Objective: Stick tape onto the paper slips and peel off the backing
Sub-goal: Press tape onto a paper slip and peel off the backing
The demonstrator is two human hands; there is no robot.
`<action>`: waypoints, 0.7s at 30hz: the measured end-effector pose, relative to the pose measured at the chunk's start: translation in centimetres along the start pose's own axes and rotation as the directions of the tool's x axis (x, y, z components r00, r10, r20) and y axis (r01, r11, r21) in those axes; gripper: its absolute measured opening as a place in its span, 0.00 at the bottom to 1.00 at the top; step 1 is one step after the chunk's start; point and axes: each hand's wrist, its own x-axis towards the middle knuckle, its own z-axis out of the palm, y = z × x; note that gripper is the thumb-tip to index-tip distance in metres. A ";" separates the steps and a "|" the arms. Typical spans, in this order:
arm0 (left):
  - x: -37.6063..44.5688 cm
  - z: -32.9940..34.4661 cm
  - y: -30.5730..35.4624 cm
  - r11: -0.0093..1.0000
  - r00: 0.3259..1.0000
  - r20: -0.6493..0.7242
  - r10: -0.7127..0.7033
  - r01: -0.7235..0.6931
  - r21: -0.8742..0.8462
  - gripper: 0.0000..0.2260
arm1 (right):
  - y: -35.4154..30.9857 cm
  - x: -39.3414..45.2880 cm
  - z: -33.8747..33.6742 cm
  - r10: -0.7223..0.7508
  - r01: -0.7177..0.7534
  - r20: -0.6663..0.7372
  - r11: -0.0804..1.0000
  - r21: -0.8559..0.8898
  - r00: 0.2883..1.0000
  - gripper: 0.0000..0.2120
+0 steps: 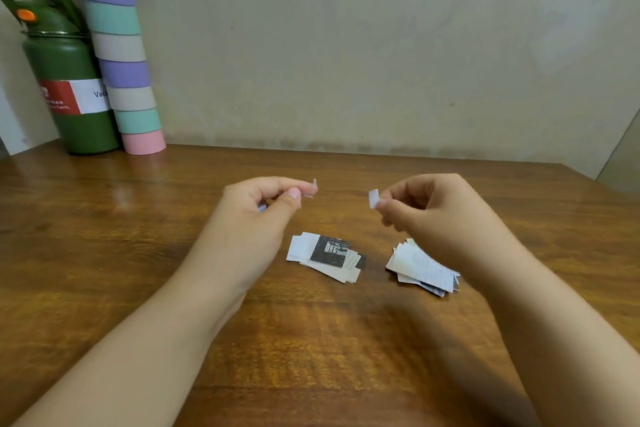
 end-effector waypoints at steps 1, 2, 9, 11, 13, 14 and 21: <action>0.1 -0.1 -0.1 1.000 1.000 -0.003 -0.004 0.004 0.005 0.11 | 0.6 0.3 -0.7 0.066 -0.064 0.061 0.997 -0.036 0.996 0.10; 0.1 -0.1 -0.2 1.000 1.000 -0.005 -0.008 0.009 0.012 0.11 | 1.2 0.6 -1.4 0.132 -0.124 0.105 0.989 -0.082 0.986 0.10; 0.5 0.1 -1.4 0.997 1.000 -0.001 -0.017 0.017 0.071 0.12 | 4.6 2.3 -1.8 0.372 -0.271 0.139 0.844 -0.463 0.918 0.07; 0.8 0.1 -1.8 0.996 1.000 0.001 0.009 -0.009 0.083 0.13 | 5.0 2.5 -1.7 0.369 -0.281 0.100 0.831 -0.480 0.924 0.05; 1.0 0.1 -2.1 0.996 1.000 0.006 0.022 -0.022 0.090 0.13 | 5.0 2.6 -1.7 0.351 -0.280 0.065 0.835 -0.473 0.934 0.05; 1.1 0.1 -2.2 0.995 1.000 0.011 0.025 -0.026 0.093 0.13 | 5.0 2.6 -1.7 0.340 -0.279 0.049 0.840 -0.465 0.939 0.05; 1.3 0.1 -2.4 0.997 0.999 0.022 0.033 -0.034 0.073 0.20 | 4.7 2.5 -0.6 0.200 -0.199 -0.041 0.882 -0.428 0.979 0.09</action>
